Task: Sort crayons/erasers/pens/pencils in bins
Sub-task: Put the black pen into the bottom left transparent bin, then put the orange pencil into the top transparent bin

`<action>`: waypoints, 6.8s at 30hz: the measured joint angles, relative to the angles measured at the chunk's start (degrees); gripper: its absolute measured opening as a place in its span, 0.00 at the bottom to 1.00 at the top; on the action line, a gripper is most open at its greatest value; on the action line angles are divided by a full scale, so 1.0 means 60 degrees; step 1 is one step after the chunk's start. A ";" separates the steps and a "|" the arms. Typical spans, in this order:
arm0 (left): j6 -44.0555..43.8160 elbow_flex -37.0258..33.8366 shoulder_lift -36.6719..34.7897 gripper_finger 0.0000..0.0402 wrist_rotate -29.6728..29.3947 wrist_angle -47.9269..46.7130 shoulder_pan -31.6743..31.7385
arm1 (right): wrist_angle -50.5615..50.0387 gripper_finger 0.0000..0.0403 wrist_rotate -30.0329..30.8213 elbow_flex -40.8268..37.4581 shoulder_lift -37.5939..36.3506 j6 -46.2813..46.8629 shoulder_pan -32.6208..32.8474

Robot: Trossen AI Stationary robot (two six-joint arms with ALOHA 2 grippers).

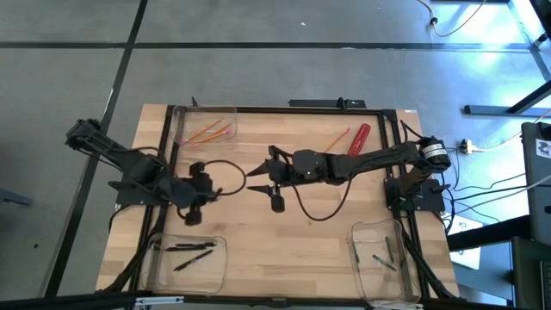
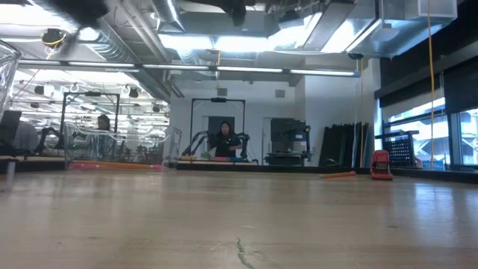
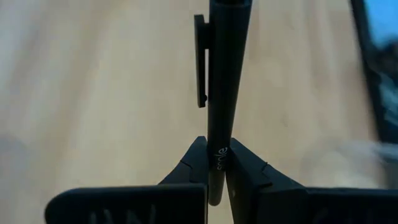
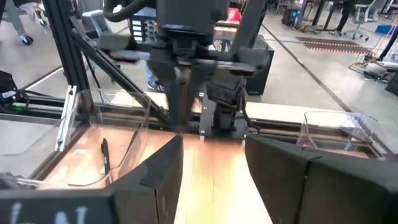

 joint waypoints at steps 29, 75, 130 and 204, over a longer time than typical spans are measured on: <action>-0.3856 -0.0008 0.3615 0.06 0.5790 0.0403 -0.3041 | -0.1812 0.44 -0.2345 0.0007 -0.0007 0.0007 0.0007; -0.4799 -0.0008 0.4516 0.21 0.5372 0.0400 -0.3011 | -0.2794 0.44 -0.2022 0.0007 -0.0007 0.0689 0.0011; -0.5288 -0.0008 0.1753 0.21 -0.0287 -0.0458 -0.3224 | -1.0969 0.44 -0.0090 -0.0004 0.0598 -0.0050 -0.4524; -0.5288 -0.0008 0.1753 0.21 -0.0280 -0.0455 -0.3223 | -0.8727 0.15 0.0413 -0.2394 0.1140 -0.2790 -0.5317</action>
